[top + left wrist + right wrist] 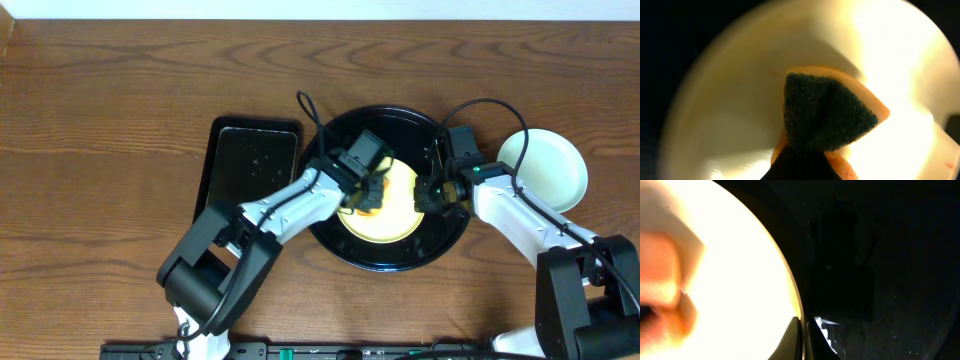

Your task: Clean dirty plates on tray and stack at the side

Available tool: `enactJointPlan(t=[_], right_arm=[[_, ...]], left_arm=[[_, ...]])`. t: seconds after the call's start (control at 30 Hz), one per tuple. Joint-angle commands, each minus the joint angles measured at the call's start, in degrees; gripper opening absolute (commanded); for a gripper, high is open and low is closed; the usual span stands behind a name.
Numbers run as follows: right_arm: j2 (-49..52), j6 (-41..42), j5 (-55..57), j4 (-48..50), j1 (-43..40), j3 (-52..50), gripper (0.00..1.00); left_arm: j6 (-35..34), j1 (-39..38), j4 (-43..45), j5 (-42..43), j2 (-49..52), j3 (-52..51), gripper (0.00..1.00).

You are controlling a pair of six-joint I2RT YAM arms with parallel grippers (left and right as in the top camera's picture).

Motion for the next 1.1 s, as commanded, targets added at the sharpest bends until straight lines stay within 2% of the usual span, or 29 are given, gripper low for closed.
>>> enactJointPlan(t=[0.0,0.2,0.43,0.63,0.93,1.07], right_arm=[[0.24,0.83,0.76,-0.04,0.55,-0.37,0.01],[0.24,0.52,0.76,0.0,0.55,-0.37,0.01],[-1.16,-5.05,0.83,1.86,0.55,0.02,0.01],[-7.06,-7.15,6.21,2.75,0.5,2.19,0.01],[-21.68,-18.88,22.38,2.75,0.61,2.82,0.01],[-25.14,-23.26,26.58,2.54,1.33,2.82,0.01]], left_arm=[[7.5,3.02,-1.57,-4.74,-0.35,1.25,0.08],[15.72,5.55,-8.74,-4.76,-7.63,5.55,0.08],[15.74,9.42,-16.61,-4.76,-17.14,5.55,0.07],[15.72,15.5,-21.44,-4.74,-17.51,4.9,0.07],[15.76,24.57,-21.38,-4.74,-16.41,4.02,0.07],[15.76,26.93,-21.42,-4.74,-15.69,3.91,0.08]])
